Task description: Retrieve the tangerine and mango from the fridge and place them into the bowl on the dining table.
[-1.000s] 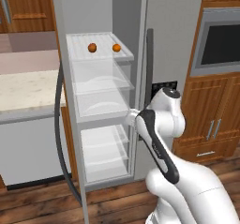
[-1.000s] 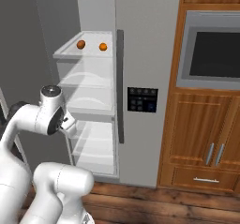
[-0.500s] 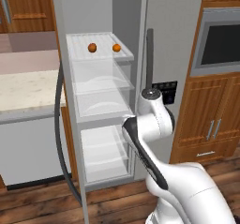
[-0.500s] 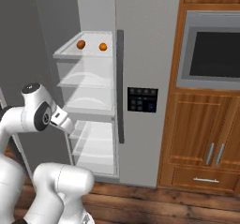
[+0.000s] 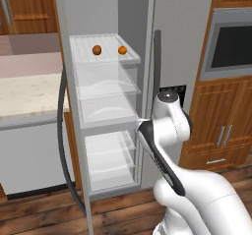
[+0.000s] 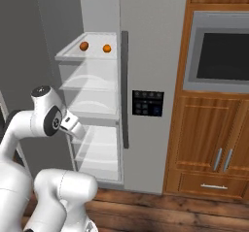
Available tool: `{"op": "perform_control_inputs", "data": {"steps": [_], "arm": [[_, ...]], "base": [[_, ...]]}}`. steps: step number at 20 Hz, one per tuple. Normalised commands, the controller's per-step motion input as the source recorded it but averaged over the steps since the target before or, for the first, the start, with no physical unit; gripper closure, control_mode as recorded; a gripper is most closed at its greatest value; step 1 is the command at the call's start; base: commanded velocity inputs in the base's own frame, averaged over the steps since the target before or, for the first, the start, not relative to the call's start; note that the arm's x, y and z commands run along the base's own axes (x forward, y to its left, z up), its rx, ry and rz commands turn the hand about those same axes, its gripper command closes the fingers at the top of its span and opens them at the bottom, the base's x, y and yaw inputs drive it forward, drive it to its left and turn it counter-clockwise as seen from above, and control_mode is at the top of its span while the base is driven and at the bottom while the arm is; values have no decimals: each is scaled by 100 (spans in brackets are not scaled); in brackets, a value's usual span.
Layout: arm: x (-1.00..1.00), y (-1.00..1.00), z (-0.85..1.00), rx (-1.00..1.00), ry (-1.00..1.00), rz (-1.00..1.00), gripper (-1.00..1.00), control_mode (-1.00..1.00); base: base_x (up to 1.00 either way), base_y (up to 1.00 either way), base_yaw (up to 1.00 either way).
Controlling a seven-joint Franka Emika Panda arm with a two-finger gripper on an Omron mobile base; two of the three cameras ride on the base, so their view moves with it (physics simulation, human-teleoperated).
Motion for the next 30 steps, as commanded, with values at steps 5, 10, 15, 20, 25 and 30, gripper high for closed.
{"op": "perform_control_inputs", "data": {"steps": [5, 10, 15, 20, 25, 30], "arm": [[0, -21, 0, 0, 0, 0, 100, -100], [0, -18, 0, 0, -2, 0, 100, -100], [0, -3, 0, 0, -2, 0, 100, 100], [0, 0, 0, 0, 0, 0, 100, 100], [0, 0, 0, 0, 0, 0, 100, 100], [0, 0, 0, 0, 0, 0, 100, 100]], "base": [[0, 0, 0], [0, 0, 0], [0, 0, 0], [0, 1, 1], [0, 8, 3], [9, 33, 7]]}}
